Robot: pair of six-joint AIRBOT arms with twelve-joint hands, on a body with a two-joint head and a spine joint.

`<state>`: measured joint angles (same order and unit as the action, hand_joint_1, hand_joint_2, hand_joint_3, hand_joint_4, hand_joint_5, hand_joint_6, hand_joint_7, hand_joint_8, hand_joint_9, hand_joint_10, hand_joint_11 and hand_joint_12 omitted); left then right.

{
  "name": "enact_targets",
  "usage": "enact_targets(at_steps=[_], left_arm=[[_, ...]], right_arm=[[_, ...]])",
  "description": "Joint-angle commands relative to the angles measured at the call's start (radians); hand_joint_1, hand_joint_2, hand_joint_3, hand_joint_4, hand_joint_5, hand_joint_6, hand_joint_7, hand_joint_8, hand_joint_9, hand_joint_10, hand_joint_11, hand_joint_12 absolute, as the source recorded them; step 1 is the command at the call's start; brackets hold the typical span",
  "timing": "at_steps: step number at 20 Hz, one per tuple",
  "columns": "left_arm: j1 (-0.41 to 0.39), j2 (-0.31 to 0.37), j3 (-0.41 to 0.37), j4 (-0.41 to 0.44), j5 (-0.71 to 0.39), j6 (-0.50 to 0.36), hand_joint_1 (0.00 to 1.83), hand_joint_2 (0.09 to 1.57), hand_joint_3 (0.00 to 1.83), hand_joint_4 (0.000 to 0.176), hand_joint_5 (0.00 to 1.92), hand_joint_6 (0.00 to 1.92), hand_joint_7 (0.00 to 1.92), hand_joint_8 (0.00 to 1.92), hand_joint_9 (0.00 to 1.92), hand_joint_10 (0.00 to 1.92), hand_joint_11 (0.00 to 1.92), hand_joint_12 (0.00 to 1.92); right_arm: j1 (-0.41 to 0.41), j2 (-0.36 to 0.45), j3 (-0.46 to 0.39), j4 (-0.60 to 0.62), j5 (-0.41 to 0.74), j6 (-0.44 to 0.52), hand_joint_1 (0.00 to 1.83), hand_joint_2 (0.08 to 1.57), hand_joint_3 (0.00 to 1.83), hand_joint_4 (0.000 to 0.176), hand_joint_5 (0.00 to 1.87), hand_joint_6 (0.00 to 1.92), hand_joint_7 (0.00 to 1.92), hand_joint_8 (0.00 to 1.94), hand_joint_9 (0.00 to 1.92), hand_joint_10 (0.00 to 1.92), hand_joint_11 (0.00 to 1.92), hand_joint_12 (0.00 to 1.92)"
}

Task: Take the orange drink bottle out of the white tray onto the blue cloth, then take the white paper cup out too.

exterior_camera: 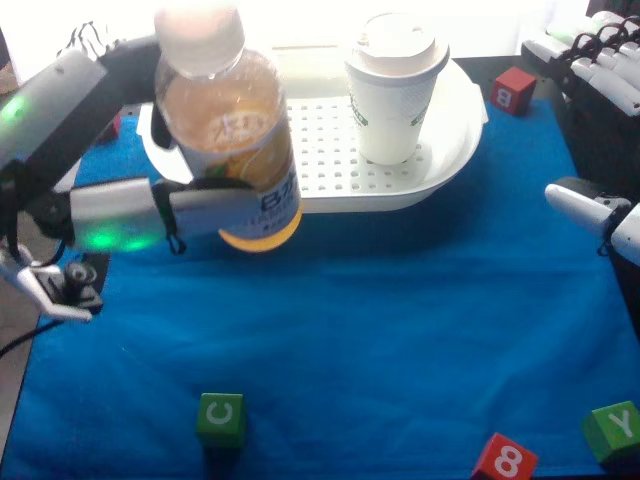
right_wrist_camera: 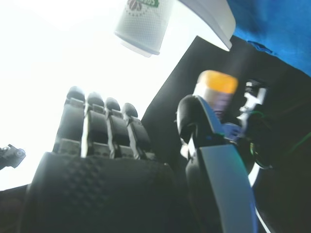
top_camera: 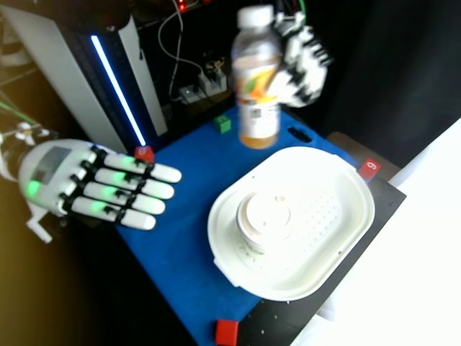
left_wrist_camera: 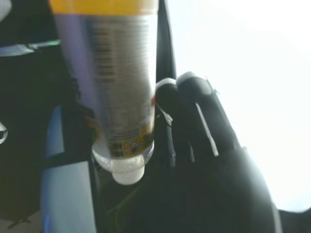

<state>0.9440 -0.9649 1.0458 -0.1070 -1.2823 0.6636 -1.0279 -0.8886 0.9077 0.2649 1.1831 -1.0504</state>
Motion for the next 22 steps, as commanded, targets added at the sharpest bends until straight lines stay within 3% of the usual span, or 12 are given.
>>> enact_targets(at_steps=[1, 4, 6, 7, 9, 10, 13, 15, 19, 20, 21, 22], left_arm=[[-0.003, 0.006, -0.005, -0.013, -0.136, -0.027, 1.14, 1.24, 0.0, 0.0, 0.71, 1.24, 0.76, 1.54, 0.77, 1.63, 0.77, 1.81], [0.037, -0.012, -0.008, -0.01, -0.069, -0.056, 1.17, 1.28, 0.0, 0.0, 0.58, 1.37, 0.78, 1.56, 0.73, 1.63, 0.73, 1.85], [0.045, -0.027, 0.003, -0.001, -0.018, -0.078, 0.97, 1.28, 0.0, 0.0, 0.66, 1.45, 0.59, 1.37, 0.65, 1.58, 0.66, 1.82], [0.052, -0.032, 0.003, 0.0, 0.003, -0.081, 0.89, 1.22, 0.0, 0.0, 0.44, 1.16, 0.51, 1.26, 0.57, 1.45, 0.57, 1.73], [0.07, -0.033, 0.0, 0.0, 0.024, -0.08, 0.71, 1.25, 0.0, 0.0, 0.15, 0.89, 0.23, 0.9, 0.19, 1.21, 0.15, 1.7], [0.076, -0.033, -0.001, 0.0, 0.031, -0.079, 0.62, 1.24, 0.0, 0.024, 0.08, 0.77, 0.17, 0.65, 0.06, 1.03, 0.03, 1.6], [0.094, -0.016, -0.025, 0.001, 0.019, -0.047, 0.48, 1.11, 0.0, 0.091, 0.06, 0.18, 0.06, 0.05, 0.02, 0.1, 0.0, 0.53], [0.12, 0.013, -0.054, -0.006, -0.017, -0.022, 0.43, 1.1, 0.0, 0.103, 0.01, 0.02, 0.0, 0.0, 0.0, 0.0, 0.0, 0.03], [0.169, 0.059, -0.089, -0.035, -0.094, 0.007, 0.46, 1.02, 0.0, 0.128, 0.0, 0.0, 0.0, 0.0, 0.0, 0.0, 0.0, 0.0], [0.219, 0.082, -0.103, -0.085, -0.143, 0.03, 0.46, 1.01, 0.0, 0.14, 0.0, 0.0, 0.0, 0.0, 0.0, 0.0, 0.0, 0.0], [0.223, 0.084, -0.105, -0.092, -0.148, 0.033, 0.45, 1.01, 0.0, 0.134, 0.0, 0.0, 0.0, 0.0, 0.0, 0.0, 0.0, 0.0], [0.25, 0.095, -0.111, -0.125, -0.172, 0.047, 0.44, 1.01, 0.0, 0.103, 0.0, 0.0, 0.0, 0.0, 0.0, 0.0, 0.0, 0.0]], right_arm=[[0.004, -0.001, 0.003, -0.013, 0.124, 0.002, 0.56, 1.35, 0.0, 0.0, 0.0, 0.0, 0.0, 0.0, 0.0, 0.0, 0.0, 1.11], [0.004, -0.001, 0.005, -0.012, 0.124, 0.002, 0.49, 1.35, 0.0, 0.0, 0.0, 0.0, 0.0, 0.0, 0.0, 0.0, 0.0, 1.52], [0.004, 0.0, 0.006, -0.009, 0.124, 0.002, 0.48, 1.36, 0.0, 0.0, 0.0, 0.0, 0.0, 0.0, 0.0, 0.0, 0.0, 1.75], [0.004, 0.0, 0.006, -0.008, 0.124, 0.002, 0.47, 1.36, 0.0, 0.0, 0.0, 0.0, 0.0, 0.0, 0.0, 0.0, 0.0, 1.75], [0.004, 0.0, 0.008, -0.008, 0.124, 0.002, 0.45, 1.36, 0.0, 0.0, 0.0, 0.0, 0.0, 0.0, 0.0, 0.0, 0.0, 1.48], [0.004, 0.001, 0.009, -0.008, 0.124, 0.002, 0.45, 1.37, 0.0, 0.0, 0.0, 0.0, 0.0, 0.0, 0.0, 0.0, 0.0, 1.45], [0.004, 0.005, 0.008, -0.004, 0.124, 0.003, 0.54, 1.38, 0.0, 0.0, 0.0, 0.0, 0.0, 0.0, 0.0, 0.0, 0.0, 1.33], [0.004, 0.005, 0.008, -0.002, 0.126, 0.004, 0.56, 1.38, 0.0, 0.0, 0.0, 0.0, 0.0, 0.0, 0.0, 0.0, 0.0, 1.11], [0.005, 0.005, 0.009, 0.002, 0.134, 0.007, 0.51, 1.38, 0.0, 0.0, 0.0, 0.0, 0.0, 0.0, 0.0, 0.0, 0.0, 0.86], [0.005, 0.005, 0.019, 0.001, 0.141, 0.021, 0.52, 1.38, 0.0, 0.0, 0.0, 0.0, 0.0, 0.0, 0.0, 0.0, 0.0, 0.39], [0.005, 0.005, 0.02, 0.0, 0.14, 0.021, 0.42, 1.38, 0.0, 0.0, 0.0, 0.0, 0.0, 0.0, 0.0, 0.0, 0.0, 0.37], [0.006, 0.005, 0.034, -0.011, 0.137, 0.027, 0.4, 1.37, 0.0, 0.0, 0.0, 0.0, 0.0, 0.0, 0.0, 0.0, 0.0, 0.42]])
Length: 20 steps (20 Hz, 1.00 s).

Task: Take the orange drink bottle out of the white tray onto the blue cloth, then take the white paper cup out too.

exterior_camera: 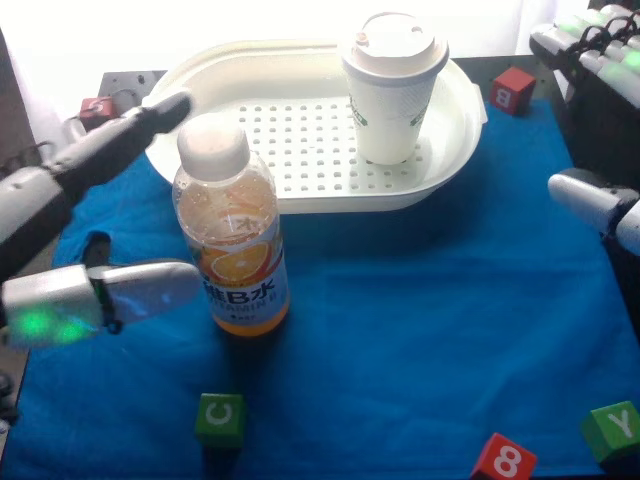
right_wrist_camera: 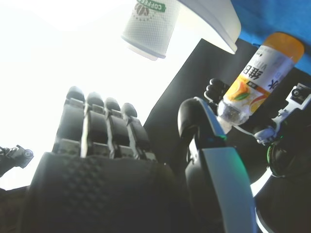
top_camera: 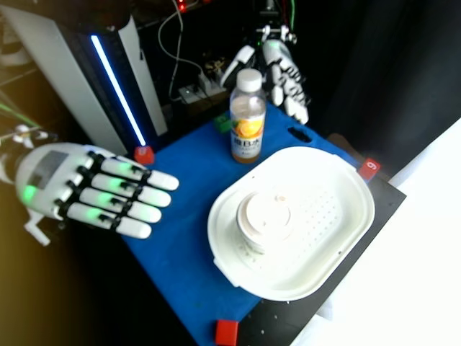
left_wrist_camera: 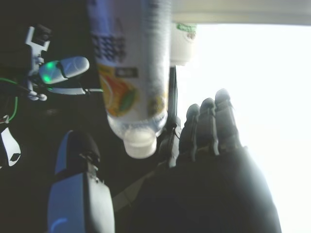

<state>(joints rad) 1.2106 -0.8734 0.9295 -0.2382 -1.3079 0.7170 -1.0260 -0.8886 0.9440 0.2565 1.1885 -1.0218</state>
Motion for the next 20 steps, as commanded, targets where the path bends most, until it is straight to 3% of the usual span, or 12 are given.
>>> enact_targets(at_steps=[1, 3, 4, 5, 6, 8, 9, 11, 15, 16, 17, 20], left_arm=[[0.007, 0.013, -0.003, -0.028, -0.172, 0.02, 0.4, 1.04, 0.0, 0.077, 0.0, 0.0, 0.0, 0.0, 0.0, 0.0, 0.0, 0.0], [0.031, 0.034, -0.026, -0.078, -0.201, 0.085, 0.42, 1.07, 0.01, 0.047, 0.0, 0.0, 0.0, 0.0, 0.0, 0.0, 0.0, 0.0], [0.031, 0.033, -0.025, -0.093, -0.202, 0.094, 0.47, 1.07, 0.01, 0.027, 0.0, 0.0, 0.0, 0.0, 0.0, 0.0, 0.0, 0.0], [0.034, 0.031, -0.02, -0.109, -0.202, 0.094, 0.51, 1.08, 0.01, 0.054, 0.0, 0.0, 0.0, 0.0, 0.0, 0.0, 0.0, 0.0], [0.039, 0.031, -0.019, -0.123, -0.201, 0.098, 0.53, 1.09, 0.01, 0.064, 0.0, 0.0, 0.0, 0.0, 0.0, 0.0, 0.0, 0.0], [0.046, 0.033, -0.019, -0.134, -0.208, 0.103, 0.52, 1.1, 0.01, 0.037, 0.0, 0.0, 0.0, 0.0, 0.0, 0.0, 0.0, 0.0], [0.05, 0.033, -0.019, -0.139, -0.213, 0.103, 0.53, 1.1, 0.01, 0.042, 0.0, 0.0, 0.0, 0.0, 0.0, 0.0, 0.0, 0.0], [0.05, 0.032, -0.015, -0.142, -0.211, 0.105, 0.57, 1.12, 0.02, 0.052, 0.0, 0.0, 0.0, 0.0, 0.0, 0.0, 0.0, 0.0], [0.051, 0.032, -0.016, -0.162, -0.224, 0.105, 0.55, 1.13, 0.01, 0.09, 0.0, 0.0, 0.0, 0.0, 0.0, 0.0, 0.0, 0.0], [0.051, 0.032, -0.016, -0.163, -0.224, 0.105, 0.52, 1.12, 0.0, 0.084, 0.0, 0.0, 0.0, 0.0, 0.0, 0.0, 0.0, 0.0], [0.051, 0.033, -0.016, -0.164, -0.226, 0.105, 0.52, 1.12, 0.0, 0.075, 0.0, 0.0, 0.0, 0.0, 0.0, 0.0, 0.0, 0.0], [0.051, 0.032, -0.015, -0.164, -0.228, 0.105, 0.51, 1.11, 0.0, 0.121, 0.0, 0.0, 0.0, 0.0, 0.0, 0.0, 0.0, 0.0]], right_arm=[[0.02, -0.001, 0.016, -0.008, 0.12, 0.016, 0.4, 1.36, 0.0, 0.0, 0.0, 0.0, 0.0, 0.0, 0.0, 0.0, 0.0, 0.36], [0.089, -0.023, 0.057, -0.032, 0.064, 0.024, 0.48, 1.35, 0.0, 0.0, 0.0, 0.0, 0.0, 0.0, 0.02, 0.01, 0.0, 0.74], [0.133, -0.04, 0.081, -0.053, 0.021, 0.024, 0.46, 1.34, 0.0, 0.0, 0.0, 0.0, 0.0, 0.0, 0.0, 0.0, 0.0, 0.76], [0.178, -0.068, 0.116, -0.069, -0.032, 0.024, 0.42, 1.33, 0.0, 0.0, 0.0, 0.0, 0.0, 0.0, 0.0, 0.0, 0.0, 0.15], [0.234, -0.099, 0.152, -0.091, -0.086, 0.024, 0.45, 1.31, 0.0, 0.0, 0.0, 0.0, 0.0, 0.0, 0.0, 0.0, 0.0, 0.03], [0.324, -0.162, 0.212, -0.129, -0.177, 0.023, 0.42, 1.28, 0.0, 0.059, 0.0, 0.0, 0.0, 0.0, 0.0, 0.0, 0.02, 0.01], [0.352, -0.193, 0.245, -0.139, -0.215, 0.023, 0.46, 1.26, 0.0, 0.073, 0.0, 0.0, 0.0, 0.0, 0.0, 0.0, 0.02, 0.01], [0.404, -0.26, 0.311, -0.15, -0.29, 0.014, 0.48, 1.22, 0.0, 0.037, 0.0, 0.0, 0.0, 0.0, 0.0, 0.0, 0.0, 0.0], [0.471, -0.358, 0.4, -0.15, -0.404, -0.029, 0.49, 1.14, 0.0, 0.055, 0.0, 0.0, 0.0, 0.0, 0.0, 0.0, 0.0, 0.0], [0.479, -0.379, 0.422, -0.148, -0.423, -0.03, 0.47, 1.13, 0.0, 0.055, 0.0, 0.0, 0.0, 0.0, 0.0, 0.0, 0.0, 0.0], [0.487, -0.397, 0.443, -0.148, -0.441, -0.03, 0.51, 1.13, 0.0, 0.049, 0.0, 0.0, 0.0, 0.0, 0.0, 0.0, 0.0, 0.0], [0.504, -0.444, 0.502, -0.14, -0.492, -0.031, 0.59, 1.14, 0.0, 0.009, 0.0, 0.0, 0.0, 0.0, 0.0, 0.0, 0.0, 0.0]])
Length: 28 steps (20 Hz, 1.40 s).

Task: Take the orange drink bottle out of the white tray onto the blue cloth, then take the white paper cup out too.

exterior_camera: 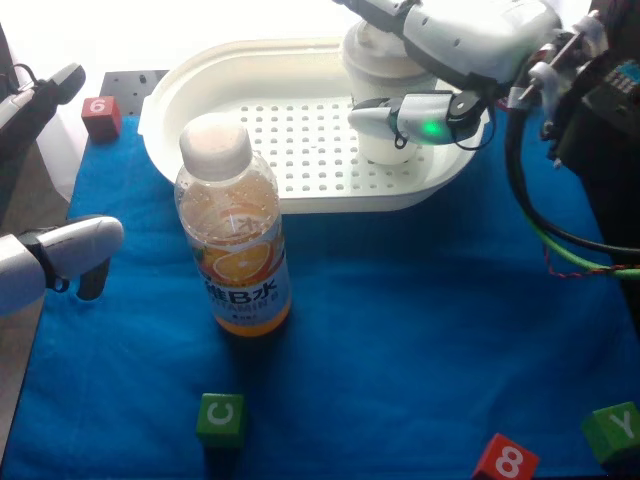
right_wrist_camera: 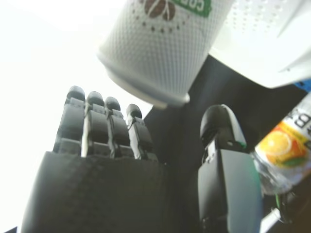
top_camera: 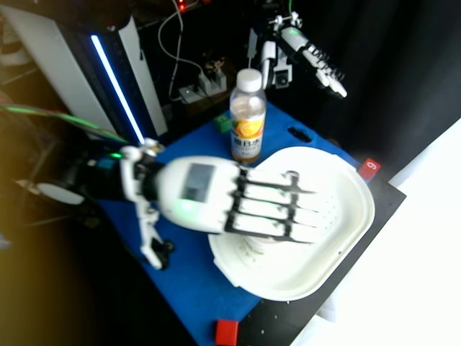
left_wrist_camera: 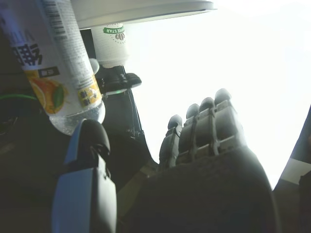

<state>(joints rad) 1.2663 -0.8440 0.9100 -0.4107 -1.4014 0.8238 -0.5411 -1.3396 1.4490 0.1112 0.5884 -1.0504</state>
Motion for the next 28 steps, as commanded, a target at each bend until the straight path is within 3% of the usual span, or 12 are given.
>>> enact_targets(at_steps=[1, 4, 7, 9, 11, 14, 16, 20, 22, 23, 25, 28], left_arm=[[-0.005, 0.003, 0.005, 0.008, -0.134, -0.002, 0.49, 1.11, 0.0, 0.114, 0.0, 0.0, 0.0, 0.0, 0.0, 0.0, 0.0, 0.0], [-0.005, 0.002, 0.006, 0.007, -0.135, -0.002, 0.47, 1.11, 0.0, 0.107, 0.0, 0.0, 0.0, 0.0, 0.0, 0.0, 0.01, 0.0], [-0.004, 0.002, 0.005, 0.003, -0.135, -0.002, 0.48, 1.11, 0.0, 0.102, 0.01, 0.0, 0.0, 0.0, 0.0, 0.0, 0.05, 0.03], [-0.003, 0.001, 0.004, 0.002, -0.137, -0.002, 0.47, 1.1, 0.0, 0.113, 0.0, 0.0, 0.0, 0.0, 0.0, 0.0, 0.05, 0.03], [-0.001, 0.001, 0.004, -0.001, -0.141, -0.002, 0.52, 1.12, 0.0, 0.123, 0.01, 0.01, 0.0, 0.0, 0.0, 0.0, 0.01, 0.18], [0.002, 0.001, 0.004, -0.004, -0.142, -0.002, 0.51, 1.13, 0.0, 0.114, 0.02, 0.0, 0.0, 0.0, 0.0, 0.0, 0.0, 0.33], [0.004, 0.0, 0.004, -0.006, -0.143, -0.002, 0.51, 1.15, 0.0, 0.073, 0.02, 0.0, 0.0, 0.0, 0.0, 0.0, 0.0, 0.34], [0.004, -0.001, 0.004, -0.009, -0.148, -0.002, 0.48, 1.13, 0.0, 0.112, 0.02, 0.0, 0.0, 0.0, 0.0, 0.0, 0.0, 0.34], [0.004, -0.001, 0.003, -0.012, -0.154, -0.002, 0.5, 1.14, 0.0, 0.097, 0.02, 0.0, 0.0, 0.0, 0.0, 0.0, 0.0, 0.36], [0.005, -0.001, 0.003, -0.014, -0.155, -0.002, 0.49, 1.14, 0.0, 0.121, 0.02, 0.0, 0.0, 0.0, 0.0, 0.0, 0.0, 0.39], [0.006, -0.001, 0.002, -0.017, -0.158, -0.002, 0.5, 1.14, 0.0, 0.084, 0.03, 0.01, 0.0, 0.0, 0.0, 0.0, 0.0, 0.36], [0.013, -0.001, -0.001, -0.024, -0.166, -0.002, 0.48, 1.12, 0.0, 0.107, 0.03, 0.0, 0.0, 0.0, 0.0, 0.0, 0.0, 0.33]], right_arm=[[0.021, -0.008, 0.017, 0.013, 0.091, -0.002, 0.58, 1.14, 0.0, 0.014, 0.0, 0.0, 0.0, 0.0, 0.0, 0.0, 0.0, 0.0], [0.021, -0.034, 0.057, 0.034, 0.049, -0.002, 0.62, 1.11, 0.0, 0.006, 0.0, 0.0, 0.0, 0.0, 0.0, 0.0, 0.03, 0.02], [0.021, -0.033, 0.066, 0.042, 0.031, -0.002, 0.74, 1.15, 0.0, 0.0, 0.19, 0.06, 0.17, 0.02, 0.21, 0.12, 0.0, 1.26], [0.021, -0.033, 0.061, 0.042, 0.026, -0.001, 0.8, 1.19, 0.0, 0.0, 0.31, 0.24, 0.39, 0.07, 0.32, 0.52, 0.06, 1.62], [0.021, -0.033, 0.054, 0.042, 0.026, -0.001, 0.95, 1.19, 0.0, 0.0, 0.18, 0.83, 0.46, 0.42, 0.45, 1.23, 0.51, 1.67], [0.021, -0.027, 0.044, 0.042, 0.027, -0.001, 0.9, 1.21, 0.01, 0.0, 0.1, 0.96, 0.3, 0.52, 0.25, 1.26, 0.26, 1.79], [0.021, -0.013, 0.027, 0.041, 0.045, -0.001, 0.85, 1.21, 0.0, 0.0, 0.05, 1.09, 0.28, 0.51, 0.24, 1.25, 0.22, 1.82], [0.025, 0.042, -0.043, 0.013, 0.126, -0.001, 0.88, 1.23, 0.0, 0.0, 0.01, 1.14, 0.19, 0.92, 0.16, 1.36, 0.11, 1.91], [0.039, 0.098, -0.112, -0.026, 0.189, -0.001, 0.87, 1.22, 0.0, 0.0, 0.01, 1.18, 0.13, 1.37, 0.24, 1.81, 0.37, 1.92], [0.04, 0.135, -0.155, -0.045, 0.229, -0.001, 0.85, 1.24, 0.0, 0.0, 0.0, 1.21, 0.11, 1.55, 0.31, 1.9, 0.45, 1.92], [0.04, 0.2, -0.235, -0.09, 0.299, 0.006, 0.81, 1.25, 0.01, 0.0, 0.0, 1.09, 0.01, 1.39, 0.25, 1.82, 0.24, 1.92], [-0.007, 0.297, -0.318, -0.166, 0.427, 0.155, 0.97, 1.24, 0.0, 0.0, 0.0, 1.14, 0.08, 1.25, 0.23, 1.68, 0.39, 1.92]])
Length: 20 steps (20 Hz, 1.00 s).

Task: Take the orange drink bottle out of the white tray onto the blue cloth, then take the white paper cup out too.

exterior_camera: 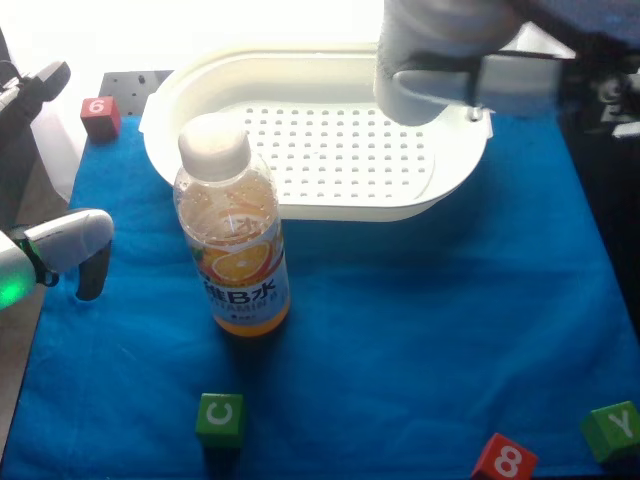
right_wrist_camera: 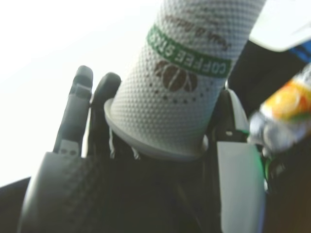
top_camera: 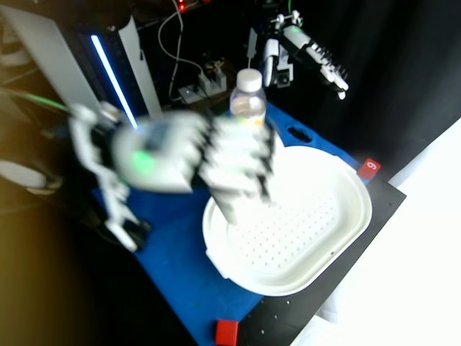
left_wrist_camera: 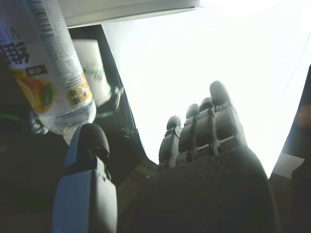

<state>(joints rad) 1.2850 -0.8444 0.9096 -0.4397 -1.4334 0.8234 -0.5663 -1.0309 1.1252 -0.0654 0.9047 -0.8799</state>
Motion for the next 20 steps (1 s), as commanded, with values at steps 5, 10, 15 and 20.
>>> enact_targets(at_steps=[5, 10, 15, 20], left_arm=[[0.006, -0.001, -0.003, -0.009, -0.15, -0.002, 0.57, 1.19, 0.01, 0.087, 0.02, 0.0, 0.0, 0.0, 0.0, 0.0, 0.0, 0.0], [0.007, -0.001, -0.002, -0.011, -0.148, -0.002, 0.47, 1.18, 0.0, 0.065, 0.0, 0.0, 0.0, 0.0, 0.0, 0.0, 0.03, 0.02], [0.01, -0.009, -0.001, -0.019, -0.148, -0.002, 0.51, 1.22, 0.0, 0.055, 0.0, 0.0, 0.0, 0.0, 0.0, 0.0, 0.0, 0.22], [0.01, -0.01, 0.0, -0.021, -0.151, -0.003, 0.52, 1.25, 0.01, 0.049, 0.0, 0.0, 0.0, 0.0, 0.0, 0.0, 0.0, 0.0]], right_arm=[[-0.131, 0.06, -0.067, -0.063, 0.301, 0.205, 0.83, 1.22, 0.0, 0.0, 0.0, 1.15, 0.15, 1.18, 0.24, 1.56, 0.38, 1.92], [-0.254, 0.071, -0.102, -0.056, 0.317, 0.237, 0.71, 1.3, 0.02, 0.0, 0.0, 1.22, 0.07, 1.38, 0.2, 1.65, 0.23, 1.91], [-0.312, 0.027, -0.069, -0.038, 0.2, 0.237, 0.87, 1.27, 0.0, 0.0, 0.0, 1.05, 0.0, 1.43, 0.1, 1.71, 0.18, 1.92], [-0.341, -0.001, -0.061, -0.038, 0.153, 0.237, 0.7, 1.23, 0.0, 0.0, 0.0, 0.34, 0.02, 0.23, 0.0, 0.66, 0.0, 1.52]])
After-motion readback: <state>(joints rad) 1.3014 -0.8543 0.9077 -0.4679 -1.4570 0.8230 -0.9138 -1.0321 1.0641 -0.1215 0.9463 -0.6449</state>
